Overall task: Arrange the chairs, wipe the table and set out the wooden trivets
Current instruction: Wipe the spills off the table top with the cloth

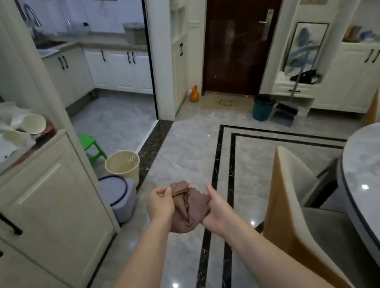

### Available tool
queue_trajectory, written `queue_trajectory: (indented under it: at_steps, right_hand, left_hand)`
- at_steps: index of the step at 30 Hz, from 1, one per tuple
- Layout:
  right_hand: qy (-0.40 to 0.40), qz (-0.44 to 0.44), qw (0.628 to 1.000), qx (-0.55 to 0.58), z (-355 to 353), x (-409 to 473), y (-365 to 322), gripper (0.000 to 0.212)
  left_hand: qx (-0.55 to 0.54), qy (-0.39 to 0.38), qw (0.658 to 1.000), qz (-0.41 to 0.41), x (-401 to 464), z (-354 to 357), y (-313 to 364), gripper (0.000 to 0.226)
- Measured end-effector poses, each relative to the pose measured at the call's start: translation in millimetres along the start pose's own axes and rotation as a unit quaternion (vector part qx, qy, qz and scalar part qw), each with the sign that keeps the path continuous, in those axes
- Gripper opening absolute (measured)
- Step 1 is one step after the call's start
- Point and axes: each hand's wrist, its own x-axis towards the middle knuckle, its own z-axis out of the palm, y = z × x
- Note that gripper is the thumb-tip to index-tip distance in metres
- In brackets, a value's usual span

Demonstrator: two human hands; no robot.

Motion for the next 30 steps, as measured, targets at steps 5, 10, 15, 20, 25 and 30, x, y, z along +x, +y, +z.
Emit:
queue_trajectory:
  at_steps: [5,10,15,20,25,30]
  right_hand:
    - [0.012,-0.041,0.994,-0.097,33.7,89.7,-45.6,0.039]
    - [0.059,-0.093,0.988,-0.105,58.2,160.9,-100.5,0.047]
    - [0.077,-0.137,0.984,-0.079,77.1,221.7,-154.6,0.044]
    - [0.118,-0.18,0.976,-0.035,87.6,291.3,-221.0,0.043]
    - [0.167,-0.223,0.96,-0.004,96.2,344.9,-295.6,0.041]
    - [0.219,-0.274,0.936,0.022,69.9,379.4,-372.2,0.041]
  left_hand:
    - [-0.029,-0.057,0.998,-0.017,92.1,22.2,41.6,0.025]
    - [-0.072,-0.116,0.99,-0.019,160.4,49.4,85.4,0.036]
    - [-0.094,-0.114,0.989,-0.007,233.2,97.7,122.6,0.025]
    - [-0.076,-0.121,0.99,0.008,318.2,158.1,163.1,0.027]
    - [-0.009,-0.166,0.986,0.013,393.2,228.4,212.9,0.024]
    - [0.041,-0.232,0.971,0.04,429.0,325.9,253.7,0.014]
